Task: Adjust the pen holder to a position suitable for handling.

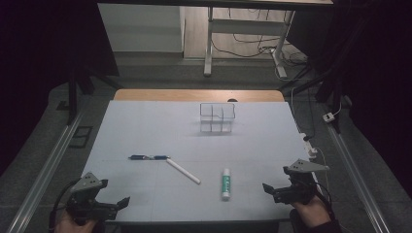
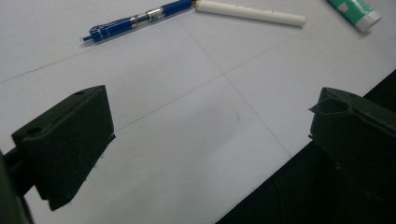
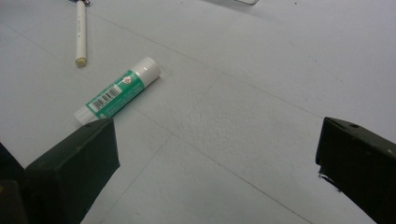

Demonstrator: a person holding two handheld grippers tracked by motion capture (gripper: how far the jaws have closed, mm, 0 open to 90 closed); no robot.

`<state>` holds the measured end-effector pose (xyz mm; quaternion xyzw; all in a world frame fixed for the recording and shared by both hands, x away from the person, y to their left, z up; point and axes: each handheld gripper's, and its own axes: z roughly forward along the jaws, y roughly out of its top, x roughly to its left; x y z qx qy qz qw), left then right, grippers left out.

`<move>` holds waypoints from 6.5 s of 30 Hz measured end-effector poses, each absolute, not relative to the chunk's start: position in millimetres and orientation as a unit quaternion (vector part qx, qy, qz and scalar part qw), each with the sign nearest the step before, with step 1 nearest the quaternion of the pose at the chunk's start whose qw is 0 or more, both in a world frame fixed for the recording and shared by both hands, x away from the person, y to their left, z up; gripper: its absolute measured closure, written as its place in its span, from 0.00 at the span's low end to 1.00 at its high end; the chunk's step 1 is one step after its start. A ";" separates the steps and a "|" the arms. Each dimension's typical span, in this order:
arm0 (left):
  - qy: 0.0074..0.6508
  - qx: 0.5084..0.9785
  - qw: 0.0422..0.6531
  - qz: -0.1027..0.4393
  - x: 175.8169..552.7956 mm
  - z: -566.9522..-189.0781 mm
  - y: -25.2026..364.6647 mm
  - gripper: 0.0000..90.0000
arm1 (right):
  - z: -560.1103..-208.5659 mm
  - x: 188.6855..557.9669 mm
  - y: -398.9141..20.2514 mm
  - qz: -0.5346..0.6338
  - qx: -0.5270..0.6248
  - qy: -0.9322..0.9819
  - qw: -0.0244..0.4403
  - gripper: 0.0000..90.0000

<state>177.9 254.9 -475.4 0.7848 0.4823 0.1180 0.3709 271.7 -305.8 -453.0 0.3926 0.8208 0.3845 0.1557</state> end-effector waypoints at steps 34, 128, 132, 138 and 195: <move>0.476 0.787 0.372 0.126 179.9 -473.4 251.2 0.00 | -452.7 271.9 -303.2 0.375 0.384 0.830 0.154 0.00; 0.352 0.846 0.380 0.123 357.4 -481.0 134.0 0.00 | -462.3 386.2 -229.7 0.387 0.359 0.840 0.124 0.00; 0.353 0.843 0.389 0.115 366.2 -481.8 132.3 0.00 | -463.9 395.3 -225.6 0.385 0.362 0.840 0.123 0.00; 0.355 0.845 0.380 0.120 381.7 -484.5 125.3 0.00 | -466.3 409.7 -221.3 0.385 0.366 0.838 0.123 0.00; 0.416 0.821 0.357 0.159 482.2 -490.0 76.0 0.98 | -482.9 547.5 -203.1 0.384 0.407 0.815 0.152 1.00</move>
